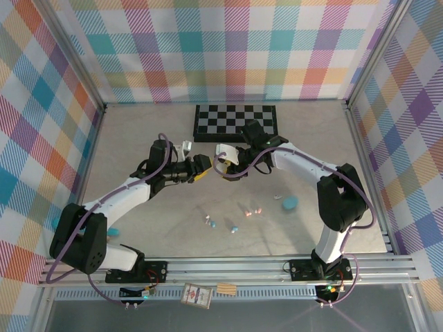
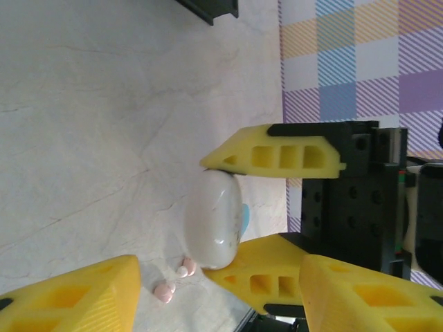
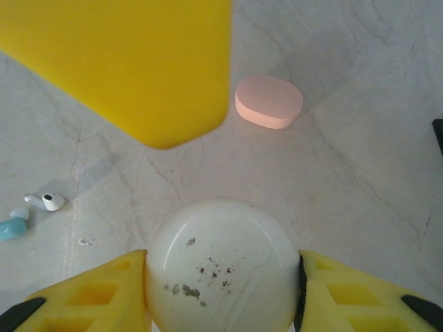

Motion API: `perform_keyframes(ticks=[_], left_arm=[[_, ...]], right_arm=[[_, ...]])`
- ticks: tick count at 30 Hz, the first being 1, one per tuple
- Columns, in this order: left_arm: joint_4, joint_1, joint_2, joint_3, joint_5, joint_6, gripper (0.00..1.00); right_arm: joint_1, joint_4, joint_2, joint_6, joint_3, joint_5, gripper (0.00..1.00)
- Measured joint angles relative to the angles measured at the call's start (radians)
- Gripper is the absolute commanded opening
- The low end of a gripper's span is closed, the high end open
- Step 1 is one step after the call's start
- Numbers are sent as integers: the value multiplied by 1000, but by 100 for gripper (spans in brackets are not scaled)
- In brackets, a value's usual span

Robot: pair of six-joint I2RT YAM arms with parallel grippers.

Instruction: Insert wireless bluetooth earbuds into charging case

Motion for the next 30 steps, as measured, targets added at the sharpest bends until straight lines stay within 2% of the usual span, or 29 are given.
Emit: perform_keyframes(ticks=[8, 20, 22, 25, 30], left_arm=[[47, -33, 53, 2, 11, -30, 53], [50, -58, 76, 15, 27, -44, 10], [56, -58, 76, 15, 29, -39, 8], [81, -61, 71, 15, 25, -21, 8], [158, -64, 8, -7, 20, 44, 8]], right_arm=[[0, 26, 0, 23, 0, -48, 45], [-2, 51, -19, 38, -20, -57, 47], [-3, 53, -29, 40, -25, -50, 54], [-3, 66, -51, 49, -40, -51, 75], [-39, 124, -158, 109, -104, -129, 81]])
